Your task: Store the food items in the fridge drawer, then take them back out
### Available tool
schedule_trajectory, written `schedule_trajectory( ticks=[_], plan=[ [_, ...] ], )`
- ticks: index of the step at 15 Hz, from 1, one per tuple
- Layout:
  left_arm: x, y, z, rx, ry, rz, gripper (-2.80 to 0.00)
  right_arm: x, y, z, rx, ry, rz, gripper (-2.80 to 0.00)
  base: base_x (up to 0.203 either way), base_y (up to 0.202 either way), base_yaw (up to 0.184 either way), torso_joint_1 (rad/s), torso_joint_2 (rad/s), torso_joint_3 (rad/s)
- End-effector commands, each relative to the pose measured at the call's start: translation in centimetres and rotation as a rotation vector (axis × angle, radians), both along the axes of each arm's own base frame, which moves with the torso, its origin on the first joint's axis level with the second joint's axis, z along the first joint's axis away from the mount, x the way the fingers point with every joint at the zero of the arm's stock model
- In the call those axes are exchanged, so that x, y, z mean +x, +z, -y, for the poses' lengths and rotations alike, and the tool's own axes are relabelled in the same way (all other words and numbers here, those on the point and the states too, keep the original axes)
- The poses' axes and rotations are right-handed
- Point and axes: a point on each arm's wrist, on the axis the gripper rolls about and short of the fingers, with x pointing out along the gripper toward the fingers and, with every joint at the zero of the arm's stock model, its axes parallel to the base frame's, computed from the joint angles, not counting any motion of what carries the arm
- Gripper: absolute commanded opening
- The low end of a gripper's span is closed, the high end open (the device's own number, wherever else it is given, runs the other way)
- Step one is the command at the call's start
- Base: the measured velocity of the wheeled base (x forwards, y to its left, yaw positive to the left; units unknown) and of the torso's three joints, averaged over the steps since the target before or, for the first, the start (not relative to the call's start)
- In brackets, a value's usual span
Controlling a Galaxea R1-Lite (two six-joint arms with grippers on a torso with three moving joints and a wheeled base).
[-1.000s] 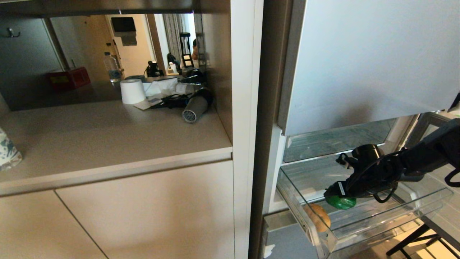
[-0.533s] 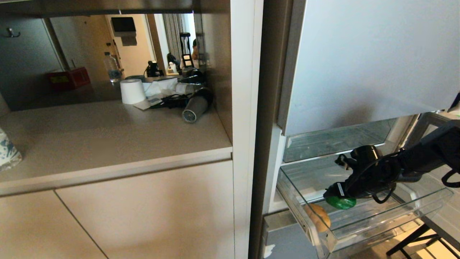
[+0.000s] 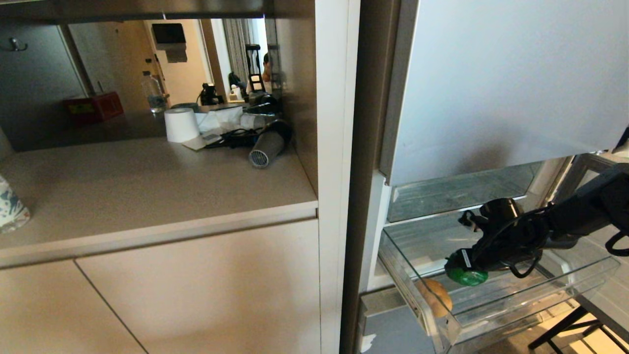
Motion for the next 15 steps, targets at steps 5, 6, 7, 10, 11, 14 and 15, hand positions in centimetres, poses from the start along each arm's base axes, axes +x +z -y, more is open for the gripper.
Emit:
schedule_trajectory(
  ticks=[5, 6, 7, 10, 11, 14, 15],
  plan=[
    [0.1, -0.3, 0.0, 0.000, 0.000, -0.007, -2.80, -1.9, 4.6, -0.2, -0.005, 0.003, 0.088, -2.80, 0.000, 0.000, 0.000, 0.000, 0.00, 0.000],
    [0.1, -0.3, 0.0, 0.000, 0.000, -0.008, -2.80, -2.3, 5.2, -0.2, -0.006, 0.003, 0.099, -2.80, 0.000, 0.000, 0.000, 0.000, 0.00, 0.000],
    [0.1, -0.3, 0.0, 0.000, 0.000, -0.008, -2.80, -2.7, 5.8, -0.3, -0.007, 0.005, 0.109, -2.80, 0.000, 0.000, 0.000, 0.000, 0.00, 0.000],
    [0.1, -0.3, 0.0, 0.000, 0.000, -0.008, -2.80, -4.2, 7.6, -0.6, -0.010, 0.009, 0.140, -2.80, 0.000, 0.000, 0.000, 0.000, 0.00, 0.000],
    [0.1, -0.3, 0.0, 0.000, 0.000, -0.008, -2.80, -4.7, 8.1, -0.8, -0.010, 0.013, 0.149, -2.80, 0.000, 0.000, 0.000, 0.000, 0.00, 0.000],
    [0.1, -0.3, 0.0, 0.000, 0.000, -0.008, -2.80, -6.7, 9.8, -1.5, -0.012, 0.032, 0.178, -2.80, 0.000, 0.000, 0.000, 0.000, 0.00, 0.000],
    [0.1, -0.3, 0.0, 0.000, 0.000, -0.008, -2.80, -7.5, 10.3, -1.7, -0.014, 0.040, 0.187, -2.80, 0.000, 0.000, 0.000, 0.000, 0.00, 0.000]
  ],
)
